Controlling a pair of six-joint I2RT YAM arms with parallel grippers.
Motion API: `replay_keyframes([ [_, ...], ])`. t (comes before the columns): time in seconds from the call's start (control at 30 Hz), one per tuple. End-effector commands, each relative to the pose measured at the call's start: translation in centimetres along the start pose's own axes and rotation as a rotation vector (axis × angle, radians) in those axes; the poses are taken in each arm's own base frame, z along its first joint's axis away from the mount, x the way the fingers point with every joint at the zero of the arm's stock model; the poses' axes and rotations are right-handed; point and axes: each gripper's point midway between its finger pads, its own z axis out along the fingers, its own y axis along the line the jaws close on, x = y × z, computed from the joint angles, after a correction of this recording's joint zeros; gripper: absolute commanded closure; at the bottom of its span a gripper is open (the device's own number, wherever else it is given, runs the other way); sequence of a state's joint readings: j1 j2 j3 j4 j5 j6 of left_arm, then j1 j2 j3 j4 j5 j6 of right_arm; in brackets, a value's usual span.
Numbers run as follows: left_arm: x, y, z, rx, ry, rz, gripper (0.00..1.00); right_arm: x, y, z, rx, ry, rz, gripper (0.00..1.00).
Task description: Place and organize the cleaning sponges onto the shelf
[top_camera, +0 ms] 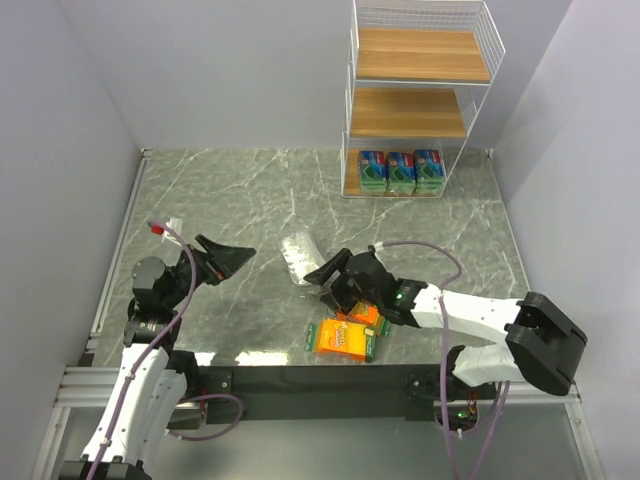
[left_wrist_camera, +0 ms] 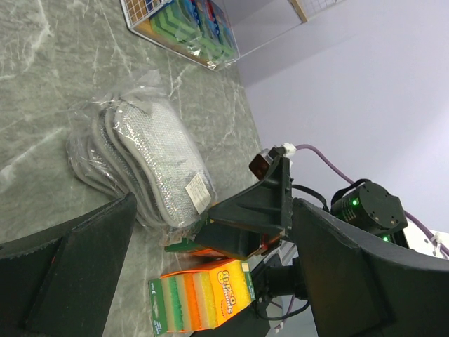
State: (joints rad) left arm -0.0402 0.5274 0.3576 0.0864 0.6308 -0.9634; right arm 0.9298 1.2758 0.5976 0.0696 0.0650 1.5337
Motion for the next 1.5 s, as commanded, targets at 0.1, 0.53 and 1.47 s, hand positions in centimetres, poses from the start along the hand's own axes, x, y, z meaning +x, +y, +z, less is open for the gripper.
replay_keyframes([
  [0.1,-0.6,-1.3,-0.2,0.035,-0.019,0.043,0.01,-1.0,4.0,1.3,-0.094,-0.062,0.068,0.25],
  [0.53,-0.2,-0.9,-0.5,0.027,-0.021,0.034,0.01,-2.6,1.3,2.3,-0.037,-0.111,0.089,0.97],
  [1.47,-1.1,-1.8,-0.7,0.021,-0.037,0.056,0.01,-13.8,10.6,-14.7,-0.455,-0.408,-0.075,1.0],
])
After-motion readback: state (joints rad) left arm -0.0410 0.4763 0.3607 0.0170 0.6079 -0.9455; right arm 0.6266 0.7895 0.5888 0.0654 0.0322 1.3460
